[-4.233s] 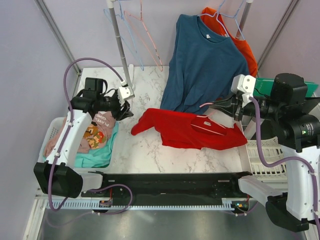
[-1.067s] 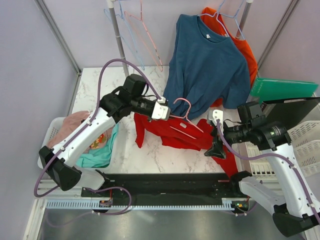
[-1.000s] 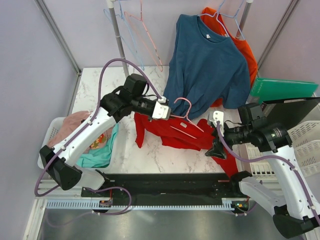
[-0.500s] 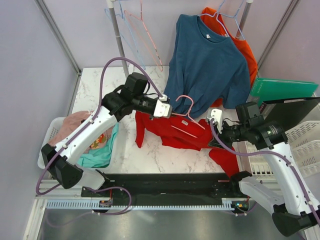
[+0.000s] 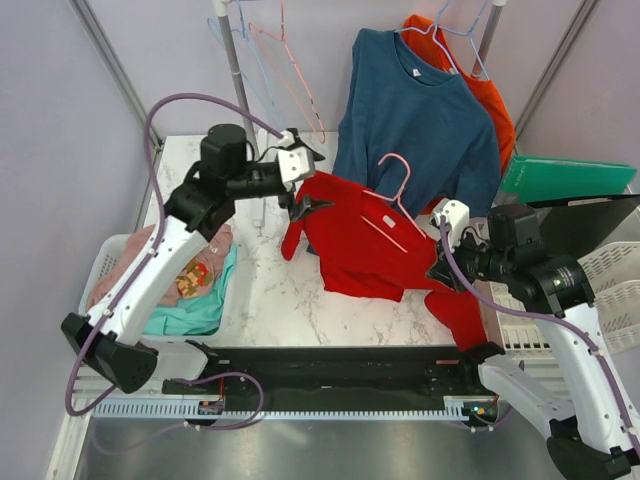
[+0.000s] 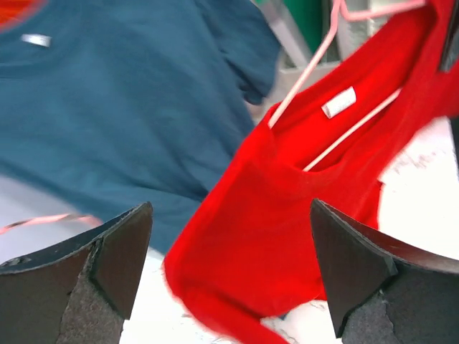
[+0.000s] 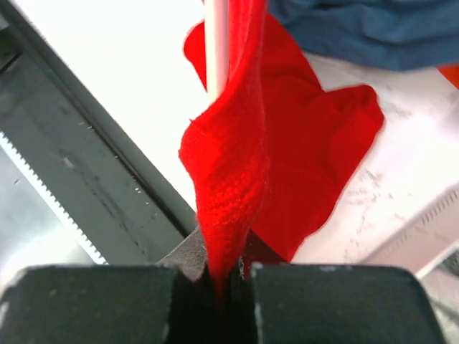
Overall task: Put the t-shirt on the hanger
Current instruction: Place the hanger at the clothesline.
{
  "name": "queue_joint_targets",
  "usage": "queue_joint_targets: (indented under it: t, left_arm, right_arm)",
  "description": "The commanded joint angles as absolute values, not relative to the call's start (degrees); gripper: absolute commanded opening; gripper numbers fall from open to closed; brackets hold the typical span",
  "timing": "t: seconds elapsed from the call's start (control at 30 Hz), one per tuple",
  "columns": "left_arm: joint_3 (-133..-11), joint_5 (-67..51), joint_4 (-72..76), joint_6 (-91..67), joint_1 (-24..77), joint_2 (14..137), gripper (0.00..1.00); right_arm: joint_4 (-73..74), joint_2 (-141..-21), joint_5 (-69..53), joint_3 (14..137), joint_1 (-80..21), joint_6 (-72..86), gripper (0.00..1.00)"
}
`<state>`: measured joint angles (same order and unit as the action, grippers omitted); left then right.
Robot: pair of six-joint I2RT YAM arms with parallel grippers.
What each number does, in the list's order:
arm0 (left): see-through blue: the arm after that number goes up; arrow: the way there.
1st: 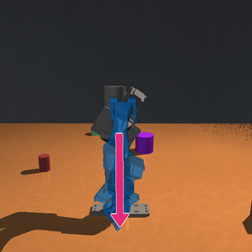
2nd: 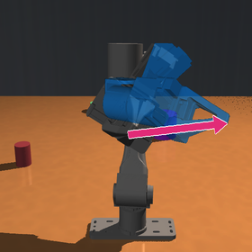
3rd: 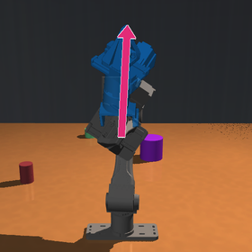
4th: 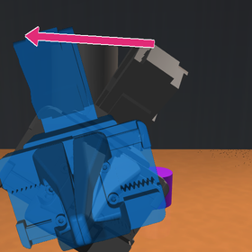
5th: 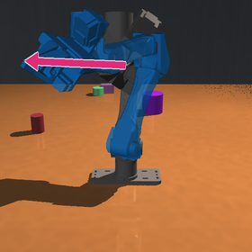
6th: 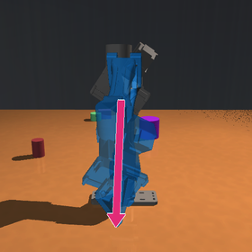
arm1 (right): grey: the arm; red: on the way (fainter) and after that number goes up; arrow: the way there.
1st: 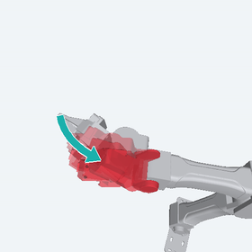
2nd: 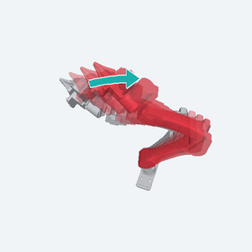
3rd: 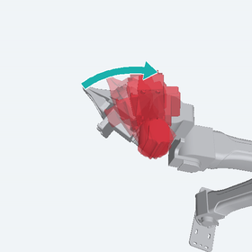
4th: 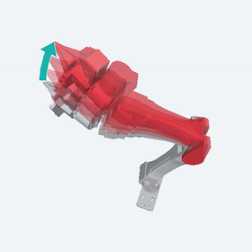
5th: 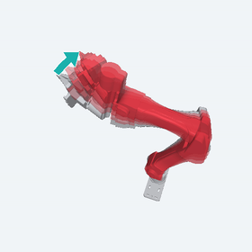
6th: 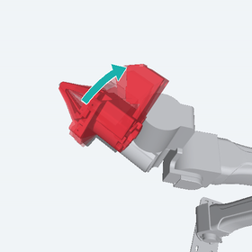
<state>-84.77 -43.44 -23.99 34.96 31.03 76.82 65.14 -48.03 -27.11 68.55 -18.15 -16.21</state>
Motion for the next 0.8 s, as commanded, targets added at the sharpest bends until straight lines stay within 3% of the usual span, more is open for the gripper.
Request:
queue_joint_targets:
  t: [0.0, 0.2, 0.33, 0.57, 0.77]
  left_arm:
    - [-83.1, -41.1, -17.5, 26.7, 29.5, 70.0, 0.96]
    - [-79.5, -38.2, -17.7, 25.6, 28.7, 65.3, 0.99]
    - [-77.2, -35.8, -17.5, 21.2, 28.2, 64.0, 0.99]
    - [-71.2, -33.6, -16.7, 15.4, 27.6, 59.9, 0.99]
    - [-68.6, -31.7, -16.0, 14.9, 27.5, 57.3, 0.99]
  right_arm:
    - [62.0, -48.0, -19.8, 71.7, -18.2, -10.5, 0.00]
    - [61.8, -52.4, -10.2, 74.9, -18.3, -10.6, 0.00]
    - [57.1, -59.3, -8.2, 83.2, -18.3, -9.4, 0.00]
    - [51.9, -77.3, -6.8, 110.5, -18.3, -6.8, 0.00]
    - [48.0, -91.9, -6.4, 126.4, -18.3, -0.2, 0.00]
